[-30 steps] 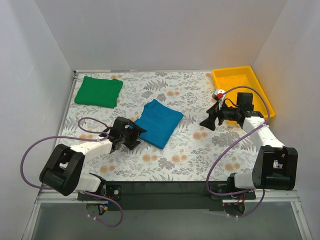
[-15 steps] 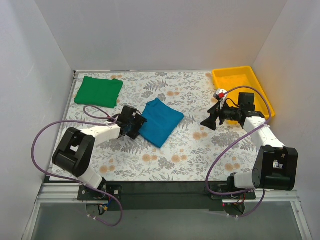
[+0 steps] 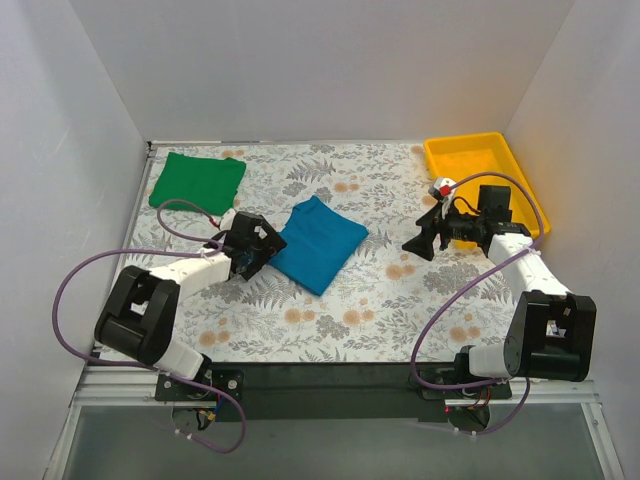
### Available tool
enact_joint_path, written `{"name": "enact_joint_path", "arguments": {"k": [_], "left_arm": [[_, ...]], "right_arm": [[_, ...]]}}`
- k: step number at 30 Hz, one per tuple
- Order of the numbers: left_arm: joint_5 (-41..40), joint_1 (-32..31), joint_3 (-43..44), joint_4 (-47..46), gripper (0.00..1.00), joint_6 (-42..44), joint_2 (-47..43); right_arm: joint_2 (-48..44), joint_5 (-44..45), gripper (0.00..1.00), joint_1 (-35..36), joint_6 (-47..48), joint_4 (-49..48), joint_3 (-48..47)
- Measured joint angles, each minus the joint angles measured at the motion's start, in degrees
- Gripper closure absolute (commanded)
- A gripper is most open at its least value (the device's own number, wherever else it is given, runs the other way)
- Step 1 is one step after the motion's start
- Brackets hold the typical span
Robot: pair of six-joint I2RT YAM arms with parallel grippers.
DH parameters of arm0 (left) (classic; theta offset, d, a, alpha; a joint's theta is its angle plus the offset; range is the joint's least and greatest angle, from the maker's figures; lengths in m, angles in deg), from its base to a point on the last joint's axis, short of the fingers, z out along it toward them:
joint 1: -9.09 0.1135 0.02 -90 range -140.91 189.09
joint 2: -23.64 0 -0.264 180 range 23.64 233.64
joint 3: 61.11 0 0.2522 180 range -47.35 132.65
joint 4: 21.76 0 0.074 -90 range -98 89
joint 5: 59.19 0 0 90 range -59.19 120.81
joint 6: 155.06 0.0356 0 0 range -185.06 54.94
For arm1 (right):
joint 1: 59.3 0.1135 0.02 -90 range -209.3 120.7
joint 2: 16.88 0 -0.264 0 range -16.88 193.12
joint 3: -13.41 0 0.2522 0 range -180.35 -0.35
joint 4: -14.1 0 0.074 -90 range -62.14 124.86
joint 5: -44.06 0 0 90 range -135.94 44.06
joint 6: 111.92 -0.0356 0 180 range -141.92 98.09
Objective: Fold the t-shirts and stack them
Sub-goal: Neatly place the folded tshirt to the corner
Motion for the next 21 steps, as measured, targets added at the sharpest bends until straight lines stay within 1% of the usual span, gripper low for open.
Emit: {"name": "enact_joint_path", "arguments": {"k": [3,4,10,13,15,17,18,20,21], "left_arm": [[2.34,1.25,-1.05,-3.45,0.03,2.86,0.24],[3.13,1.77,-1.11,-4.66,0.07,3.58,0.74],[7.58,3.61,2.36,-10.8,0.18,5.73,6.86],[9.86,3.87,5.27,-13.11,0.27,6.14,10.56],[11.13,3.96,6.21,-14.29,0.37,6.27,12.04],[12.02,4.09,6.32,-15.37,0.42,6.38,12.94],[12.35,4.17,6.34,-15.61,0.47,6.78,13.18],[12.83,4.26,6.38,-15.91,0.54,6.99,13.66],[13.22,4.31,6.62,-15.96,0.62,7.54,14.08]], "right_arm": [[0.0,-0.15,0.02,-0.33,0.04,0.0,0.0],[0.0,-0.2,0.02,-0.46,0.04,0.0,0.0],[0.0,-0.59,0.02,-0.87,0.07,0.02,0.0],[0.0,-0.66,0.02,-1.01,0.09,0.02,0.0],[0.0,-0.9,0.02,-1.18,0.11,0.02,0.0],[0.0,-1.09,0.02,-1.42,0.11,0.02,0.0],[0.0,-1.16,0.02,-1.53,0.11,0.04,0.0],[0.0,-1.31,0.02,-1.68,0.11,0.04,0.0],[0.0,-1.38,0.02,-1.68,0.13,0.04,0.0]]}}
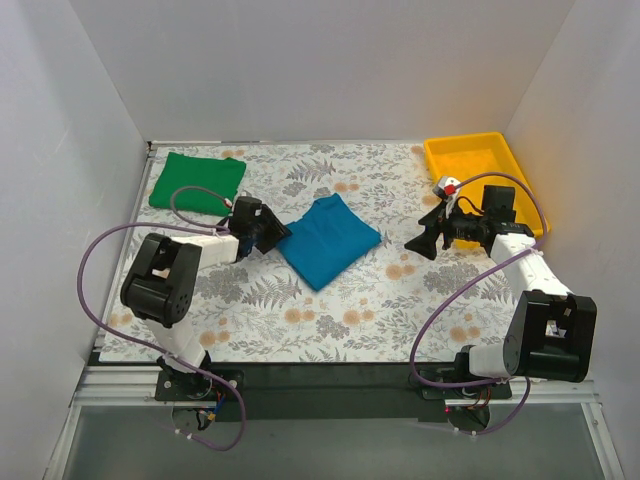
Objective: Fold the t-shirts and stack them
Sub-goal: Neatly place the folded tshirt to the corner
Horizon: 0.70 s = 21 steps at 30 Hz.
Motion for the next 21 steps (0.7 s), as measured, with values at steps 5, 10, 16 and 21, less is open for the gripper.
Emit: {"name": "enact_joint_path", "arguments": {"k": [5,10,16,21], "left_arm": [[2.56,0.0,1.44,-0.79,0.85,1.77,2.71],[5.35,0.02,1.57,-2.97,1.0,3.93,4.04],[4.15,-0.22,1.92,0.35,1.0,12.85,1.86],[-3.23,-0.57,6.29,10.32,1.0,26.16,-1.49]], "right_arm": [[0.0,-0.13,0.02,-0.13,0.15,0.07,0.0],[0.0,-0.46,0.02,-0.94,0.26,0.17,0.0],[0.0,-0.83,0.02,-1.6,0.42,0.2,0.0],[0.0,-1.31,0.02,-1.86,0.63,0.22,0.0]]}}
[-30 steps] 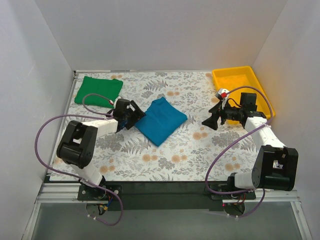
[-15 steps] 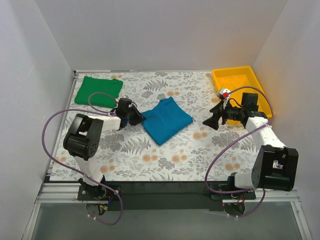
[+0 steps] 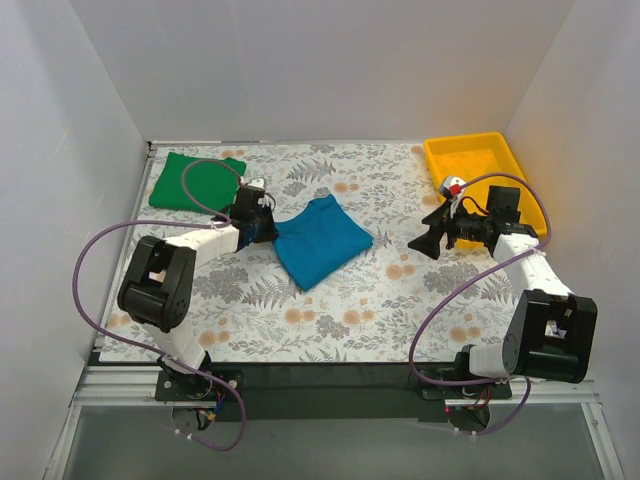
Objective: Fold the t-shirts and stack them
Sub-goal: Neatly place the folded tshirt to the corner
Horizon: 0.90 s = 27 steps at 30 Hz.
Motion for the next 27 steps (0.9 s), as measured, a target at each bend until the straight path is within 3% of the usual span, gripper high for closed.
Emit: {"name": "enact_joint_path", "arguments": {"k": [12,27], "left_arm": [[-11.56,4.28,5.9,3.52,1.0,27.74,-5.68],[-19.54,8.74,18.49,-3.78,1.0,44.33,-0.39]], "right_arm": [[0.0,-0.96,0.02,-0.07,0.59,0.57,0.0],[0.0,-3.26,0.02,-0.07,0.63,2.19,-0.2]]}}
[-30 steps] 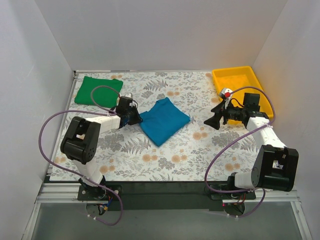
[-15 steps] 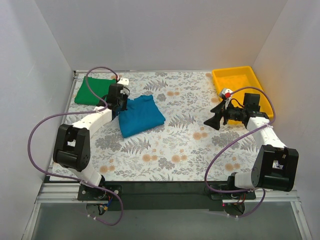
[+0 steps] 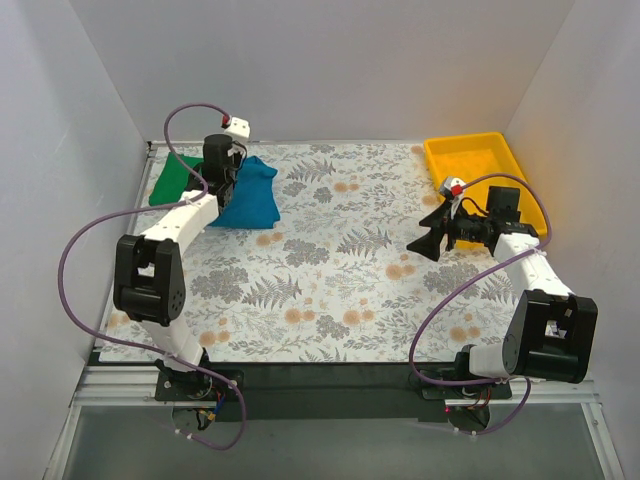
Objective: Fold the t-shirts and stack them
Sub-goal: Neatly place the folded tshirt to the corner
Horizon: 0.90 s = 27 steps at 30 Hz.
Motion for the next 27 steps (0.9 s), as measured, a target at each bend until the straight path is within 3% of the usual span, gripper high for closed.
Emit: {"name": "enact_joint_path", "arguments": {"k": [11,27], "left_arm": [[-4.63,1.16,7.58,-4.07,1.0,9.01,9.49],[-7.32,6.43,17.44,-7.58,1.0,12.61,16.46]], "right_arm": [[0.33,-0.26,0.02,0.0,0.26,1.29,-0.61],[2.86,-0.26,0.02,0.0,1.53,2.25,-1.31]]}}
